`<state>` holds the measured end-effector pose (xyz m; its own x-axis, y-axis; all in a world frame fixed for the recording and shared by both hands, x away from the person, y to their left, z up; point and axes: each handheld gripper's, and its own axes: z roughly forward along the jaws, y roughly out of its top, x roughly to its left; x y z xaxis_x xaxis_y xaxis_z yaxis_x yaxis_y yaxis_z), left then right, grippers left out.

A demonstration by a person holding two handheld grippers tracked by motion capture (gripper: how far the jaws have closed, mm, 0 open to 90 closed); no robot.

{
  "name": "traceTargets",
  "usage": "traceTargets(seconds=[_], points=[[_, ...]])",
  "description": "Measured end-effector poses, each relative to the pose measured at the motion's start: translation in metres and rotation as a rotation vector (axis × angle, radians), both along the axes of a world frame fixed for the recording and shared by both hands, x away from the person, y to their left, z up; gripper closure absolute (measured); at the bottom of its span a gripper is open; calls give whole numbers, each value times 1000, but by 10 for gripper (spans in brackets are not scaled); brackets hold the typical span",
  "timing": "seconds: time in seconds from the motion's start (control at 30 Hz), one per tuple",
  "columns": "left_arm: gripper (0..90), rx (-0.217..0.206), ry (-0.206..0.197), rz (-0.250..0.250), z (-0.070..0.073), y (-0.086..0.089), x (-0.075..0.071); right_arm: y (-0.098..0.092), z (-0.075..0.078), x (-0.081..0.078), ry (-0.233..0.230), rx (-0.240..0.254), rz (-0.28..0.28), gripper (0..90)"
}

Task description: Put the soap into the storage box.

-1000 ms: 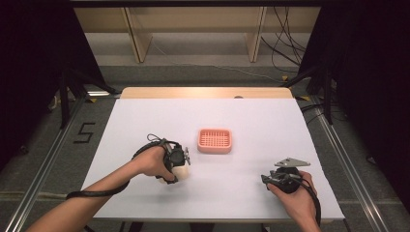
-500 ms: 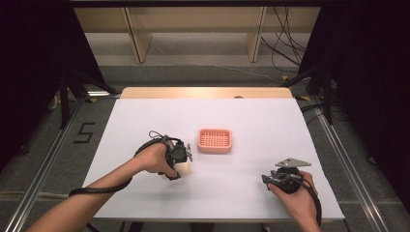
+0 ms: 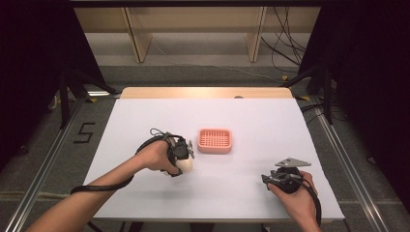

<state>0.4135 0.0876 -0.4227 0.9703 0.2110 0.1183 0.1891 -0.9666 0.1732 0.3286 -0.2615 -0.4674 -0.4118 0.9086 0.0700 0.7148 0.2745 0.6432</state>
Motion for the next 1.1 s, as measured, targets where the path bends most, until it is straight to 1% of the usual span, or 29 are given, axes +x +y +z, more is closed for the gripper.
traceTargets(seconds=[0.03,0.07,0.1,0.23,0.27,0.3,0.33,0.37,0.43,0.47,0.5,0.53,0.57,0.6,0.67,0.73,0.77,0.8,0.83,0.97,1.07,1.1], points=[[493,0,0,0,0,0,0,0,0,0,0,0,0,582],[493,1,-4,-3,0,0,0,0,1,0,15,-3,6,582],[493,1,-10,-6,1,-1,1,0,1,0,19,-2,4,582],[493,-1,-14,-8,2,-2,2,0,1,0,18,4,-3,581],[493,-3,-15,-6,2,-3,2,-1,0,0,3,-5,5,582],[493,0,-19,-13,3,-3,3,-1,0,0,1,-5,5,581],[493,2,-24,-15,4,-4,3,-1,0,0,3,-3,4,581],[493,1,-25,-15,5,-4,3,0,1,0,20,8,-3,581],[493,-5,-25,-11,5,-5,4,0,1,0,19,9,-2,581],[493,-2,-31,-16,6,-6,5,0,1,0,17,8,-3,581],[494,-4,-34,-14,7,-6,5,-1,0,0,1,-1,6,581],[493,-7,-32,-11,7,-6,5,-1,0,1,-1,-1,7,581],[493,-3,-34,-16,7,-6,6,0,1,0,17,10,-2,581],[493,-5,-35,-16,8,-7,6,0,1,0,16,8,0,581],[493,-7,-41,-14,8,-7,7,-1,0,1,-1,-8,12,581],[493,-9,-43,-14,9,-7,8,-1,0,1,-5,-8,14,581],[493,-11,-44,-13,9,-7,8,-1,1,0,10,3,7,581],[493,-10,-49,-16,9,-8,9,0,1,0,10,3,4,581],[493,-9,-49,-15,9,-8,9,0,1,-1,-5,0,-11,581],[493,-10,-52,-10,10,-9,10,0,1,0,-8,-1,-9,581],[494,-8,-54,-20,11,-10,12,-1,1,0,-24,-5,-13,580],[493,-6,-56,-21,12,-11,12,-1,1,0,-33,-2,-3,579]])
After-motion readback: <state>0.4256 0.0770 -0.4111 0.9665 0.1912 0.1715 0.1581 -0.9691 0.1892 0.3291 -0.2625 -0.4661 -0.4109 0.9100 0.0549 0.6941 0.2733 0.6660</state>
